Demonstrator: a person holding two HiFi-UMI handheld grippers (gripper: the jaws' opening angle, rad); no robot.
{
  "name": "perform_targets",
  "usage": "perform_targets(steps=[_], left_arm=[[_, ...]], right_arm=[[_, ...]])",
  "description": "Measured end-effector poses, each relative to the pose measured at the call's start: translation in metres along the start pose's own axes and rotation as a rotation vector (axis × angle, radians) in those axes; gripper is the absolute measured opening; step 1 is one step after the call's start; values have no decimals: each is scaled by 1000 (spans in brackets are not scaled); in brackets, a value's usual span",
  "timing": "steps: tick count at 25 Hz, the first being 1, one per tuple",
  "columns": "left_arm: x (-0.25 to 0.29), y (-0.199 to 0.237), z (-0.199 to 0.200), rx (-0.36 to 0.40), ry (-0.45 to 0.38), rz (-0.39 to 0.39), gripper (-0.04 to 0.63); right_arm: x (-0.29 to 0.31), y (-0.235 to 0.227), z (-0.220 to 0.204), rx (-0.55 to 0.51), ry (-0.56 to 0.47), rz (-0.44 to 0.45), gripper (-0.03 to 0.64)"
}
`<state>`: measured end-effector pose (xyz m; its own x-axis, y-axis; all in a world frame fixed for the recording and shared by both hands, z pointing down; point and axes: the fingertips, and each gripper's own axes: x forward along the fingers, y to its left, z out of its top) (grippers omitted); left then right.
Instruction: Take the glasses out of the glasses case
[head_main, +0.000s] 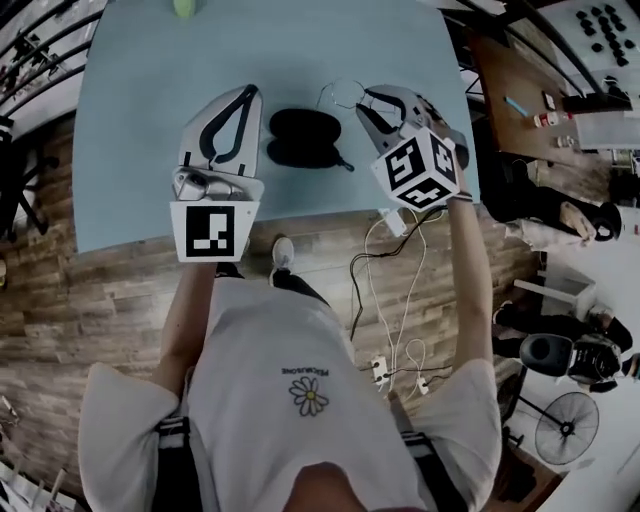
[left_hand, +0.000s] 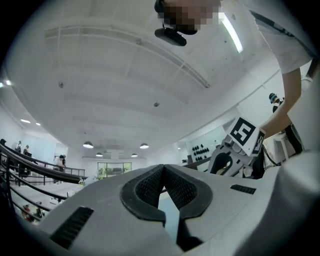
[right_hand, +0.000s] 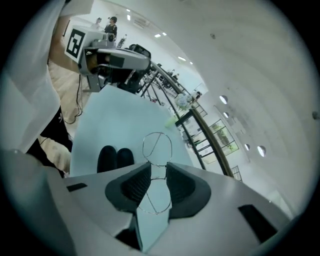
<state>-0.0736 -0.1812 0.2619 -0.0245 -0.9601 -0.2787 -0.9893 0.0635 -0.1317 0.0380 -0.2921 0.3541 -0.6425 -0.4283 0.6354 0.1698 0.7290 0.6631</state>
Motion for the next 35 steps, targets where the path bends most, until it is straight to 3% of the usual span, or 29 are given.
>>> perform_targets(steps=[5,14,17,20,25,30,35], left_arm=[[13,-10,28,-3,-51,-25,17],[32,-42,64,106,-102,-132,17],[30,-49,72,83,-110,-145,17],[27,-58,76,65,-123,-167,17],[27,-70,85,44,-144,-195,17],[25,-64,92,28,-155,-180,17],[27,-64,93,46,-164,-160,17]], right_arm=[[-52,-43,5,121,-86,-190,95],[-167,-93,-3,381,-290,-621,95],[-200,-95,1,443,-398,-739,95],[-232,-91,1,595,-539,-871,95],[-254,-56,-17,807,-627,-936,95],[-256,-29,-20,881,-644,-1003,95],[-252,-15,-27,931,-697,-970,95]])
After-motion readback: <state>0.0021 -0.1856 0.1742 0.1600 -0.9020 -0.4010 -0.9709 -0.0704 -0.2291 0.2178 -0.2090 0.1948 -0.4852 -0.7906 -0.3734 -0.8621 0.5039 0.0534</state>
